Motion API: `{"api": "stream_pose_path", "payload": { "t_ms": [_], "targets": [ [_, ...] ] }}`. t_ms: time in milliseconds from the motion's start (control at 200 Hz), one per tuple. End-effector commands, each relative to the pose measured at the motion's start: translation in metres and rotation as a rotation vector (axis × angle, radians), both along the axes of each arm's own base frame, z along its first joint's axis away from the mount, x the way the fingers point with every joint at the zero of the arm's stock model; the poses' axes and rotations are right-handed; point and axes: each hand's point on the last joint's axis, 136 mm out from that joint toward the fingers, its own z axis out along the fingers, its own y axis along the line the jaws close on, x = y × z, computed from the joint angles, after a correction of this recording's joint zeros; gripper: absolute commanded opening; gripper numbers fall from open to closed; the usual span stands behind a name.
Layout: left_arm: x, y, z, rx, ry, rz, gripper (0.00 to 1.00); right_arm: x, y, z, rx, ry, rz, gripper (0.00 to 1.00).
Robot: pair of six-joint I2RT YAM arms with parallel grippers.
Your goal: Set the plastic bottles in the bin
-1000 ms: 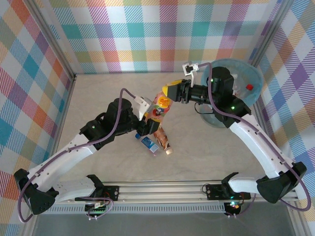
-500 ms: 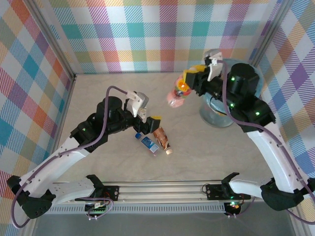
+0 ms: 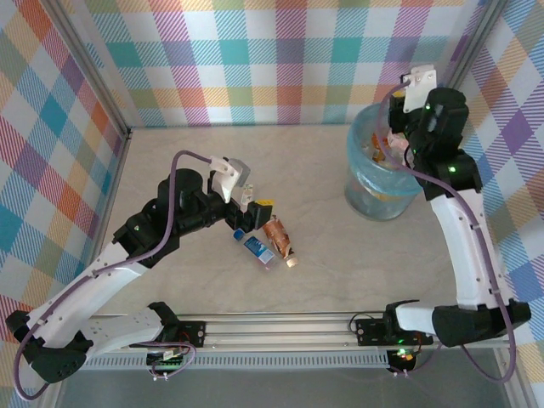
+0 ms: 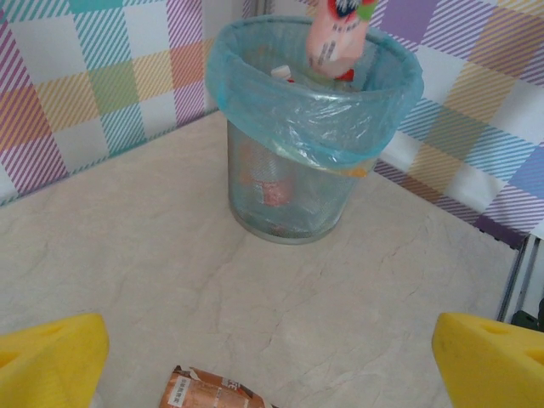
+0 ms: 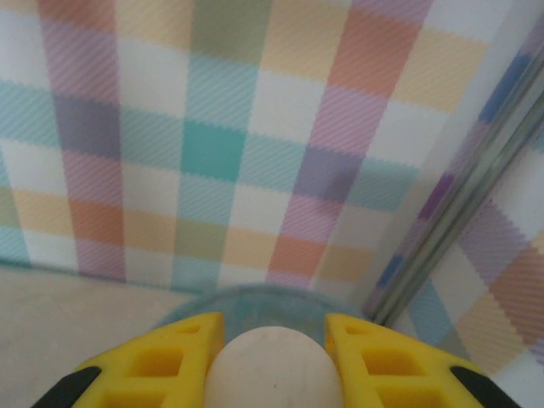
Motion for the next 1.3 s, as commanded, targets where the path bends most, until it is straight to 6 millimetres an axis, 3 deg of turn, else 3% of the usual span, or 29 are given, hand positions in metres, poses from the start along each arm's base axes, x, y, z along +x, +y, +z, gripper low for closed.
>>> {"api": "stream_pose_path", "payload": {
  "t_ms": [0,445,675,805,880,920,1175,1295],
  "targets": [
    [-0.002,0.002,0.001,-0.003,0.000,0.011,0.98,0.014,-0.004,-0.019,0.015,0.008,-0.013,0.26],
    [0.003,0.001,-0.014,0.028,0.018,0.032,0.98,0.044,-0.002,-0.140,0.112,0.242,0.000,0.35],
    [0.006,0.000,-0.018,0.041,0.023,0.037,0.98,0.051,-0.015,-0.177,0.172,0.360,-0.073,0.38],
    [0.008,0.000,-0.020,0.049,0.026,0.044,0.98,0.050,-0.020,-0.168,0.240,0.352,-0.101,0.40],
    [0.010,0.000,-0.020,0.053,0.026,0.048,0.98,0.049,-0.025,-0.159,0.251,0.325,-0.127,0.64],
    [0.011,-0.001,-0.021,0.056,0.026,0.049,0.99,0.049,-0.029,-0.153,0.251,0.317,-0.149,0.71],
    [0.014,-0.002,-0.028,0.070,0.038,0.058,0.98,0.039,-0.034,-0.118,0.293,0.278,-0.156,0.83],
    [0.015,-0.002,-0.027,0.065,0.040,0.062,0.98,0.042,-0.037,-0.117,0.286,0.293,-0.168,0.85]
  ]
}}
